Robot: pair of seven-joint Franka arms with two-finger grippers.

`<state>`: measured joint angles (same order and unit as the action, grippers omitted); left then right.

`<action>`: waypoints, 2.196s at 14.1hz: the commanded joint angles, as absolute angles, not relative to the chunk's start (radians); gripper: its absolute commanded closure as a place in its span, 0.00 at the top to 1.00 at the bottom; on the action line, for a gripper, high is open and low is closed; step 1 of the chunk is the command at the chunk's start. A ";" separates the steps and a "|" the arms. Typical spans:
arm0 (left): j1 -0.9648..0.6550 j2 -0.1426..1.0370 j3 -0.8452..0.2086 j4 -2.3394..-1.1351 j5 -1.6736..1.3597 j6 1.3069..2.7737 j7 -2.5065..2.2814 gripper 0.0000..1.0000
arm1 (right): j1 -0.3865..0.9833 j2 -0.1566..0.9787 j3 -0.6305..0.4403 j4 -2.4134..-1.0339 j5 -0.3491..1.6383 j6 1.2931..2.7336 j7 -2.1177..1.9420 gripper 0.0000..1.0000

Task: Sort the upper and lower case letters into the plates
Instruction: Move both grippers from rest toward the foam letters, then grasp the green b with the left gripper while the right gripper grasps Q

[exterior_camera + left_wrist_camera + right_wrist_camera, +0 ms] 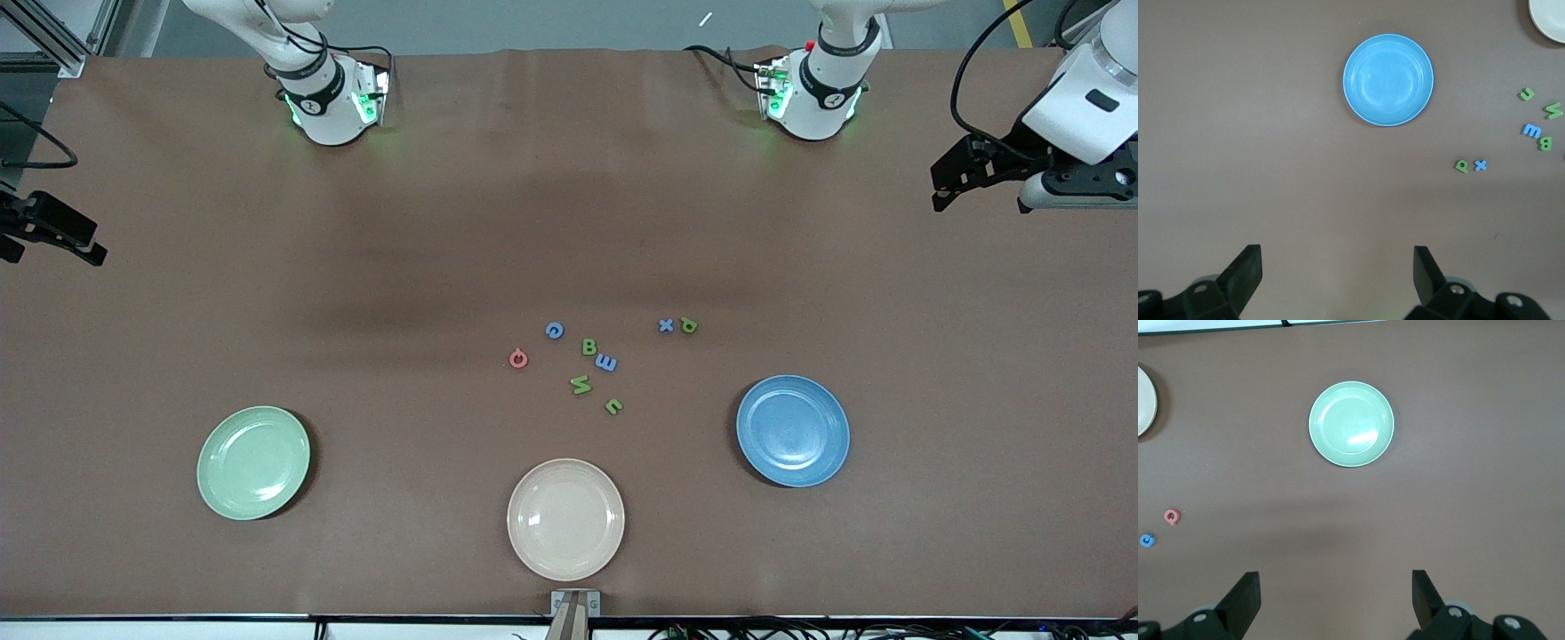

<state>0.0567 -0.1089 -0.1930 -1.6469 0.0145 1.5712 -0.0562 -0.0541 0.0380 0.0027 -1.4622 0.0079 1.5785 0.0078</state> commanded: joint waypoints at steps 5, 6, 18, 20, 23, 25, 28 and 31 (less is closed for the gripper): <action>0.055 -0.062 -0.198 -1.600 0.014 1.551 -0.031 1.00 | -0.051 0.038 0.002 -1.457 0.011 1.577 0.011 1.00; 0.052 -0.023 -0.205 -1.576 0.012 1.548 -0.031 1.00 | -0.051 0.040 0.003 -1.457 0.011 1.577 0.009 1.00; -0.144 0.175 -0.236 -1.997 0.015 2.196 -0.630 1.00 | 0.136 0.334 0.003 -1.457 0.018 1.693 0.020 1.00; -0.190 0.208 -0.235 -2.051 0.024 2.296 -0.724 1.00 | 0.179 0.388 0.003 -1.457 0.025 1.703 0.023 1.00; -0.236 0.305 -0.235 -2.069 0.052 2.408 -0.871 1.00 | 0.227 0.471 0.005 -1.459 0.028 1.822 0.026 1.00; -0.261 0.365 -0.233 -2.066 0.063 2.457 -0.972 0.97 | 0.265 0.524 0.003 -1.462 0.032 1.879 0.088 1.00; -0.281 0.432 -0.235 -2.065 0.138 2.487 -1.104 0.86 | 0.340 0.592 0.003 -1.465 0.035 1.953 0.303 1.00; -0.291 0.480 -0.235 -2.052 0.186 2.488 -1.208 0.74 | 0.423 0.662 0.003 -1.466 0.035 2.034 0.550 1.00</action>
<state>-0.2801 0.4599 -0.2395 -2.0707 0.1537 2.4829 -1.1413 0.3788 0.6287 0.0133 -1.4696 0.0203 1.9935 0.4193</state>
